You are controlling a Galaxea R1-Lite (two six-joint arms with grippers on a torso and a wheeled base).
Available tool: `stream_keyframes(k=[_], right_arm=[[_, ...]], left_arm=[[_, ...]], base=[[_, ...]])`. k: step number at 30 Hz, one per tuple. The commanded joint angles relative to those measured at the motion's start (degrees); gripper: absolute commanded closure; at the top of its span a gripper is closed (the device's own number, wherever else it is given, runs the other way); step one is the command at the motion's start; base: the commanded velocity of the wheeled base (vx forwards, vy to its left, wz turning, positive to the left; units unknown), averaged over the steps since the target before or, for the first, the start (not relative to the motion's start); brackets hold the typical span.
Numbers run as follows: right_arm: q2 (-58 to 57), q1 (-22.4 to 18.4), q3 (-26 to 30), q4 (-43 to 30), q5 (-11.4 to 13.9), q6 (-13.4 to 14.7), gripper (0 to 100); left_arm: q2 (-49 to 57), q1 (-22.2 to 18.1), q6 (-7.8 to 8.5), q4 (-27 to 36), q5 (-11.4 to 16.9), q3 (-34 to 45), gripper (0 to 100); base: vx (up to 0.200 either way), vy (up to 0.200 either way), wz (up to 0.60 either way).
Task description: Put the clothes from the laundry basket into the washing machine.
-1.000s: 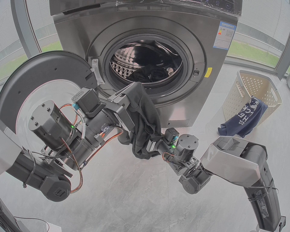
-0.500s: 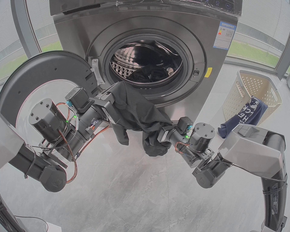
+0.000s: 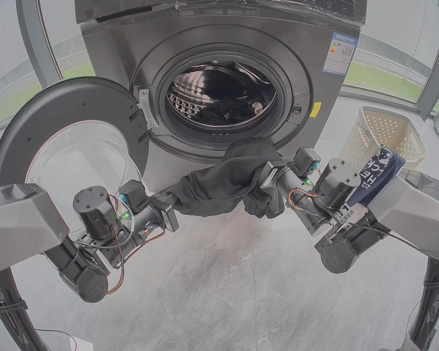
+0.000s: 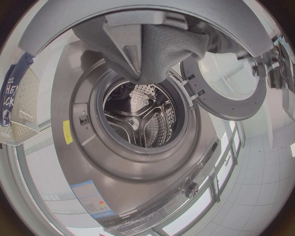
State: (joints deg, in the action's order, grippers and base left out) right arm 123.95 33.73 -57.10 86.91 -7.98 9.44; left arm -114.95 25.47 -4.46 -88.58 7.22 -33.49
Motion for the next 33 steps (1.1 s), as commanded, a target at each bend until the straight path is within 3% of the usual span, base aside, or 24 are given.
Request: stream_keyframes(k=[1,4,5,9,13,15,21,27,32,33], right_arm=[[-2.93,0.11,0.15,0.10,-0.10,0.06,100],[-3.02,0.11,0.06,0.10,-0.10,0.06,100],[-3.02,0.11,0.06,0.10,-0.10,0.06,100],[-3.02,0.11,-0.03,0.10,-0.10,0.06,100],[-2.93,0.11,-0.56,0.10,-0.10,0.06,100],[-2.84,0.11,-0.82,0.10,-0.01,0.14,100],[-2.49,0.19,-1.61,0.10,-0.19,0.41,100],[-2.40,0.55,-1.17,0.28,-0.36,0.58,100],[-2.14,0.72,-0.47,0.63,-0.36,0.58,100],[-2.14,1.34,-0.47,0.63,-0.45,0.67,100]], left_arm=[[-4.32,-0.51,1.47,-0.10,2.19,3.08,100],[-5.38,-0.51,1.74,-0.10,2.71,3.69,100],[-5.38,-0.51,1.74,-0.10,2.80,3.96,0],[-5.82,-0.24,1.74,-0.10,2.80,4.57,0],[-7.40,0.11,2.97,-0.10,3.95,7.91,0],[-8.28,0.11,5.87,-0.10,7.11,10.81,0],[-9.24,1.08,9.03,-0.10,9.92,15.56,0],[-8.45,3.71,8.33,-0.10,9.75,12.31,0],[-8.45,6.61,7.80,-0.10,9.13,4.84,0],[-8.80,7.84,6.75,-0.02,8.60,0.88,0]], base=[[0.000,0.000,0.00],[0.000,0.000,0.00],[0.000,0.000,0.00],[0.000,0.000,0.00],[0.000,0.000,0.00],[0.000,0.000,0.00],[0.000,0.000,0.00],[0.000,0.000,0.00],[0.000,0.000,0.00],[0.000,0.000,0.00]])
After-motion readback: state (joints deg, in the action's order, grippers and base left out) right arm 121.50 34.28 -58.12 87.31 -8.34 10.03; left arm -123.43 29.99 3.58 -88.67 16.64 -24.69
